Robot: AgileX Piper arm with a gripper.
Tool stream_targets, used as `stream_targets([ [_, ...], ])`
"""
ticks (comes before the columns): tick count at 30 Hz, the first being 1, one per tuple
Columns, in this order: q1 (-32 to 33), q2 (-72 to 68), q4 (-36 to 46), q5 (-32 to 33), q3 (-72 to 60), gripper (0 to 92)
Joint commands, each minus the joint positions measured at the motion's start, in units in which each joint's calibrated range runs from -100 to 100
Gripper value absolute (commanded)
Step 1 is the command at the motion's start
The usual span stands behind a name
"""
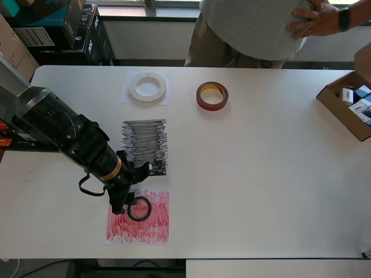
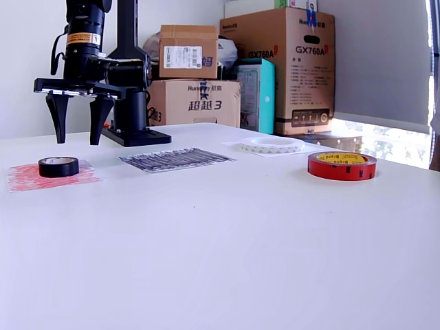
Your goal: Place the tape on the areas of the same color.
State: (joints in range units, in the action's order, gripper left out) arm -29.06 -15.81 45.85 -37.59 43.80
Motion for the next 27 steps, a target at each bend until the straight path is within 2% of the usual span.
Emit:
stream_targets([
  [1, -0.05, -0.47, 0.69, 1.99, -0.42, 64.5],
  [13, -0.37, -2.62, 0.86, 5.92, -3.69, 64.5],
  [27, -1.16, -9.63, 0.86, 5.83, -9.77, 64.5],
])
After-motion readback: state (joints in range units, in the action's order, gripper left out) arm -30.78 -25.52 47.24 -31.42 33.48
